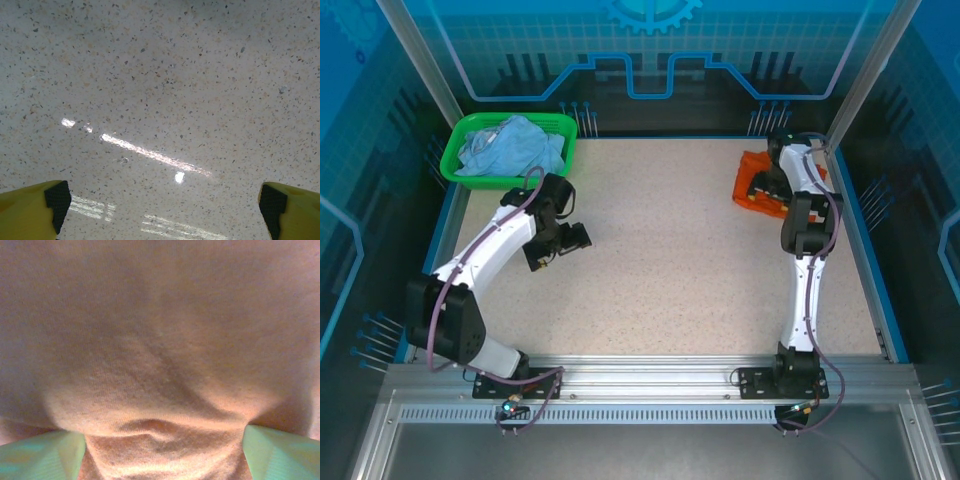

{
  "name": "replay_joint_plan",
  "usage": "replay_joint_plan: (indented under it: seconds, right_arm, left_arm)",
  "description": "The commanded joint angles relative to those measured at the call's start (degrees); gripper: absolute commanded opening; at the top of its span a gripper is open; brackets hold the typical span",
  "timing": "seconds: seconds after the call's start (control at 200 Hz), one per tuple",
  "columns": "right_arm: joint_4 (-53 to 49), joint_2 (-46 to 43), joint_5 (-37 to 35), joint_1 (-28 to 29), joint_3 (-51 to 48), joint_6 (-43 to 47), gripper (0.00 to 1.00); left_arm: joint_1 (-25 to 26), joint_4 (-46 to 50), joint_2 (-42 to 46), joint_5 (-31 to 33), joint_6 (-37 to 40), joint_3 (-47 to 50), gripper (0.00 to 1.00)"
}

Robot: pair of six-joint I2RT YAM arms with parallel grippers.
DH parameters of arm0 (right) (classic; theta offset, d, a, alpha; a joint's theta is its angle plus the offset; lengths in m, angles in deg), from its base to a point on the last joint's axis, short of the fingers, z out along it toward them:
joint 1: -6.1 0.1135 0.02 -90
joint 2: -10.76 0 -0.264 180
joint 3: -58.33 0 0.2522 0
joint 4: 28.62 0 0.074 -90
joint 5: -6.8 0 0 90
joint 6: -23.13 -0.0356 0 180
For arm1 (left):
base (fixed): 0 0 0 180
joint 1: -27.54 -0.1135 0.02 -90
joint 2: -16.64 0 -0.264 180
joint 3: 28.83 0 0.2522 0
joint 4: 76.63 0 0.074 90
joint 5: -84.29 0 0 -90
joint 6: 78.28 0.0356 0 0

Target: Fold and stack the t-shirts

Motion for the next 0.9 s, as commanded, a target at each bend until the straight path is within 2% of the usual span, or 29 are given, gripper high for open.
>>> replay_joint_plan:
  seconds: [0.0, 0.185, 0.295, 0.475, 0.61, 0.695, 0.895]
  right_arm:
    - [-4.03, 4.29, -3.81, -1.16, 4.8, 3.91, 0.84]
    - [4.73, -3.84, -2.93, 1.21, -4.25, 8.55, 0.84]
    - [4.24, -5.56, -2.79, 2.54, -1.49, 7.59, 0.83]
    - [4.34, -3.67, 3.33, 2.32, 4.78, 1.88, 0.76]
    - [1.53, 1.57, 7.34, 2.85, 10.76, -1.18, 0.62]
    - [2.14, 2.29, 8.3, 4.09, 9.24, -1.04, 0.56]
    - [0.94, 3.89, 8.26, 5.72, 5.26, 2.21, 0.55]
  left_arm:
    - [-0.63, 2.61, -0.53, -0.7, 1.55, -2.1, 0.99]
    - [-0.63, 2.93, -0.49, -0.66, 1.43, -1.91, 0.99]
    - [-0.63, 2.97, -0.74, -0.85, 1.51, -2.01, 0.99]
    - [-0.57, 2.97, -0.87, -0.9, 1.81, -2.18, 0.99]
    - [-0.63, 3.21, -0.7, -0.94, 1.95, -2.27, 0.99]
    - [-0.62, 3.21, -0.37, -0.75, 2.08, -2.1, 0.99]
    - [-0.63, 2.88, -0.59, -1.09, 2.11, -1.48, 0.99]
